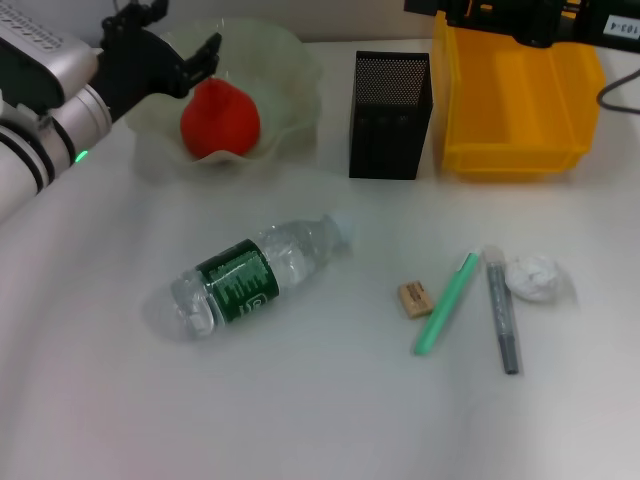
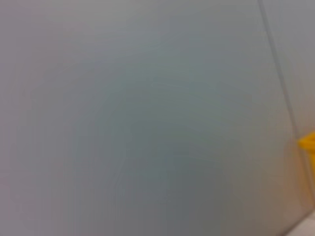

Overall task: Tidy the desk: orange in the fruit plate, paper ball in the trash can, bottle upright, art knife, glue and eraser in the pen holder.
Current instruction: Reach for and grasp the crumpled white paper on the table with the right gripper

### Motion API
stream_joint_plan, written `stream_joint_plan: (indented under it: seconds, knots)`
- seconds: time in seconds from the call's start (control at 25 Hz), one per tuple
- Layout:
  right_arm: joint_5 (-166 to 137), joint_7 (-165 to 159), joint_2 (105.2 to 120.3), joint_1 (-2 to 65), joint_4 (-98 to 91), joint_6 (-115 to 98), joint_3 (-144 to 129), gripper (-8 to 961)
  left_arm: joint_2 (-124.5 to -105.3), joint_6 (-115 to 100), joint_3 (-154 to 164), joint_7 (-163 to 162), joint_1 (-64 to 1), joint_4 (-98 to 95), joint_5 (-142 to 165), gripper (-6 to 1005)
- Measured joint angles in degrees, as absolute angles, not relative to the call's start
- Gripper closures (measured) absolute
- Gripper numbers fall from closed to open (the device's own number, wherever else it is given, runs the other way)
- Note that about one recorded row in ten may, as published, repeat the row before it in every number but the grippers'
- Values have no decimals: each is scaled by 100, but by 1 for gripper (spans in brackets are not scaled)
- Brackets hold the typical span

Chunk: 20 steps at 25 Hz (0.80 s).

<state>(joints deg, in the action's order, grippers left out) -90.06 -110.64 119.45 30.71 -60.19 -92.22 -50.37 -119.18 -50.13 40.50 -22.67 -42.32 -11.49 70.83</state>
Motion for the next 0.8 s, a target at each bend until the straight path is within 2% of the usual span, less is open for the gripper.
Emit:
stream_joint_plan:
  seconds: [0.12, 0.36, 0.8]
  knots:
    - [-9655, -12110, 11945, 3067, -6937, -8986, -5247, 263, -11913, -5133, 4044, -2280, -4145, -1174, 6885, 244]
    - [-12134, -14854, 11944, 3388, -8564, -8774, -5940, 264, -11899, -5539, 4038, -2333, -3995, -1267, 6760, 254]
    - [-14752, -16919, 11949, 3998, -8589, -9773, -6386, 271, -11880, -5540, 4042, -2569, -3947, -1672, 6607, 251]
